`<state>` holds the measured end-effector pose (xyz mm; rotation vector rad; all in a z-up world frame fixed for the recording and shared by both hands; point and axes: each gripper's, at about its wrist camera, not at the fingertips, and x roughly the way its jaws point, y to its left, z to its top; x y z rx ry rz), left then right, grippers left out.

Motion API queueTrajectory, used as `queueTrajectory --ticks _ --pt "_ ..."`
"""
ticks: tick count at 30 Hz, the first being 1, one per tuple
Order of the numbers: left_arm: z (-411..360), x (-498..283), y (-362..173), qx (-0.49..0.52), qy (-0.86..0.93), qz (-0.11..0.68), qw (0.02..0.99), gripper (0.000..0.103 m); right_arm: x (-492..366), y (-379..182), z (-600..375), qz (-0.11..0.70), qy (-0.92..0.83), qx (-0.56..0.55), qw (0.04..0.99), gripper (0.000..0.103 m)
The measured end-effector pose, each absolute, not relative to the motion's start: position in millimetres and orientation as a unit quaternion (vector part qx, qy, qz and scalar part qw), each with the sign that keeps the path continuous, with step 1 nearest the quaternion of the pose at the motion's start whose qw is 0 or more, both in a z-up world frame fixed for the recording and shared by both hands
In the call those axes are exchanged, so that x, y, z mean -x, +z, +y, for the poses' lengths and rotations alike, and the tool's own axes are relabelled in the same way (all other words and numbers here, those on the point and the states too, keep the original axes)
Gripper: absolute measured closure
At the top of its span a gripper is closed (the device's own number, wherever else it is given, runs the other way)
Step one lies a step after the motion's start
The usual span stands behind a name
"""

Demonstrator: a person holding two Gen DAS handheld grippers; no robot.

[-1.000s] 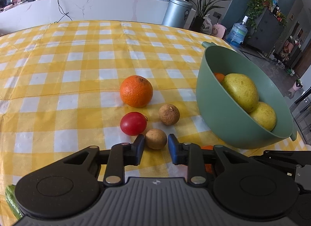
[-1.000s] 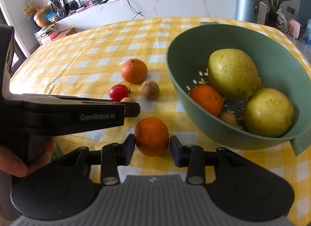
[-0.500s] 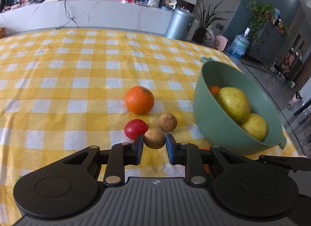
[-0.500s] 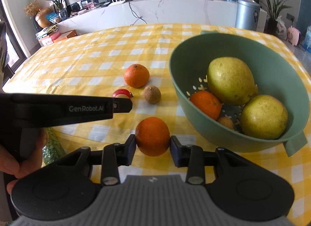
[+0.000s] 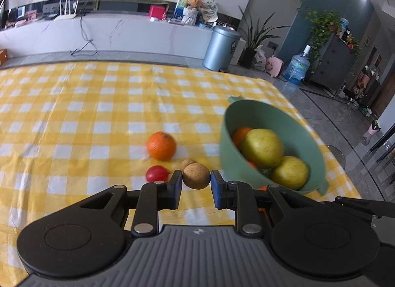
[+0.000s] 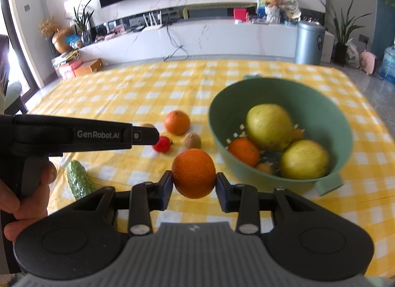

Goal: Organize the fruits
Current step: 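Carry the tangerine and the brown fruit over the green colander with both tools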

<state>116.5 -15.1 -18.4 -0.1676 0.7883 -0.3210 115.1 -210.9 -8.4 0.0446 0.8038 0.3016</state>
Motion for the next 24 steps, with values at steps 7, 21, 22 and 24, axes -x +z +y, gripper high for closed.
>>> queueTrajectory --ticks 7,21,22,24 --pt "-41 -110 1 0.063 -0.176 0.364 0.912 0.076 -105 17 -244 0.354 0.116 -0.029 0.927 0.069" --pt "-106 -131 4 0.001 -0.22 0.372 0.902 0.076 -137 24 -308 0.352 0.067 -0.009 0.934 0.069" --pt "-108 -132 2 -0.002 -0.222 0.374 0.9 0.076 -141 22 -310 0.354 0.065 -0.005 0.933 0.069" --pt "-115 -136 -2 -0.01 -0.225 0.378 0.898 0.076 -149 18 -314 0.358 0.06 0.002 0.932 0.069"
